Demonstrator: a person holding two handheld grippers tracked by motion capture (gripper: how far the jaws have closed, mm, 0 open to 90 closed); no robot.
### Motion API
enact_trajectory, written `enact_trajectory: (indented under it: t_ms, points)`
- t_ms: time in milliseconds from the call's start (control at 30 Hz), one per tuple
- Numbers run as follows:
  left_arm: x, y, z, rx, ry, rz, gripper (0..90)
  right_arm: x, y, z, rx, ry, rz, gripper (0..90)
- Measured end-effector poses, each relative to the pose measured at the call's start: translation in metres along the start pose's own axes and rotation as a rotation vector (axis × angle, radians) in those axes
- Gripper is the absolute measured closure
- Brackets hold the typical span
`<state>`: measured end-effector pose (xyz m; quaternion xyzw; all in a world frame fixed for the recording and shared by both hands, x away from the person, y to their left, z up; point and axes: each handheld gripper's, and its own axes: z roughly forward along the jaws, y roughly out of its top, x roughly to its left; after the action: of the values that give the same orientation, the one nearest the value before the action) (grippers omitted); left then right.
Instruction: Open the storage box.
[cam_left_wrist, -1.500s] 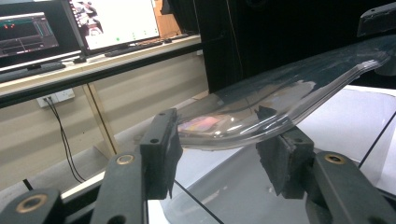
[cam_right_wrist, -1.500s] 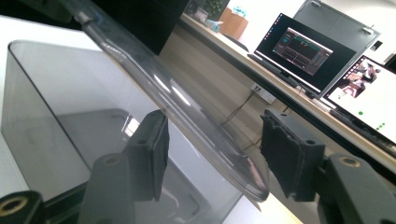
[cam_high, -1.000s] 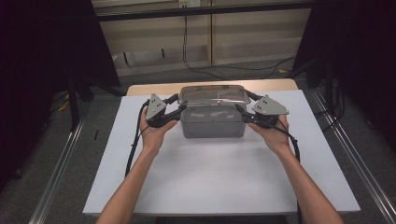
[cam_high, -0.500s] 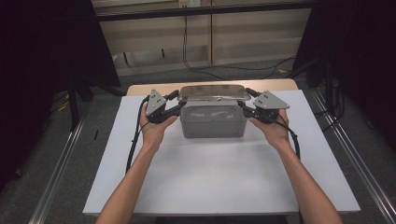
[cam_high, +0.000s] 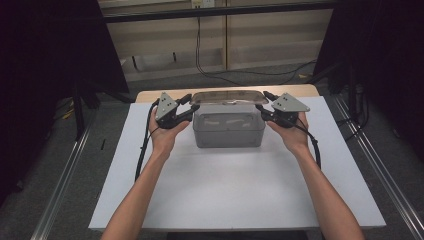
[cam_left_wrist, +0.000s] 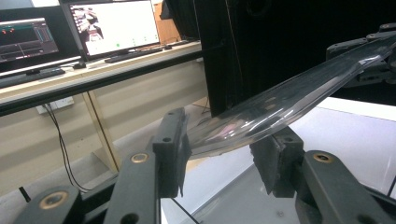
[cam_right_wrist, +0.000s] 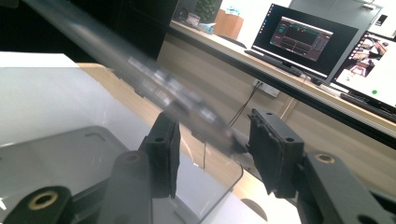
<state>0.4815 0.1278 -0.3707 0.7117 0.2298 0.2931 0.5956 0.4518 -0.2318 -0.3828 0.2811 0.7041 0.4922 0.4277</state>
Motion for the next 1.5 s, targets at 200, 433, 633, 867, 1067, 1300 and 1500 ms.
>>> enact_trajectory:
  t_ms: [200,433,633,867,1067,1300,1500]
  points:
    - [0.001,0.002,0.003,-0.004,0.003,-0.004,57.0,-0.003,-0.002,0.004,0.003,-0.006,0.016,53.2]
    - [0.002,0.002,0.006,-0.005,0.008,-0.003,57.4,-0.005,0.004,0.010,-0.014,-0.009,0.043,53.2]
    - [0.004,0.003,0.007,-0.002,0.007,-0.004,57.5,-0.008,0.001,0.012,-0.006,-0.002,0.052,53.5]
    - [0.006,0.002,0.009,-0.002,0.009,-0.009,57.8,-0.011,-0.002,0.014,-0.015,0.005,0.071,62.5]
    - [0.010,-0.002,0.011,0.008,0.029,-0.010,54.9,-0.011,-0.003,0.015,-0.018,0.003,0.069,63.6]
    - [0.016,-0.005,0.014,0.007,0.041,-0.008,43.1,-0.012,-0.004,0.015,-0.018,0.007,0.074,63.5]
    - [0.017,-0.007,0.018,0.021,0.019,0.002,41.0,-0.012,-0.002,0.016,-0.019,0.000,0.080,63.5]
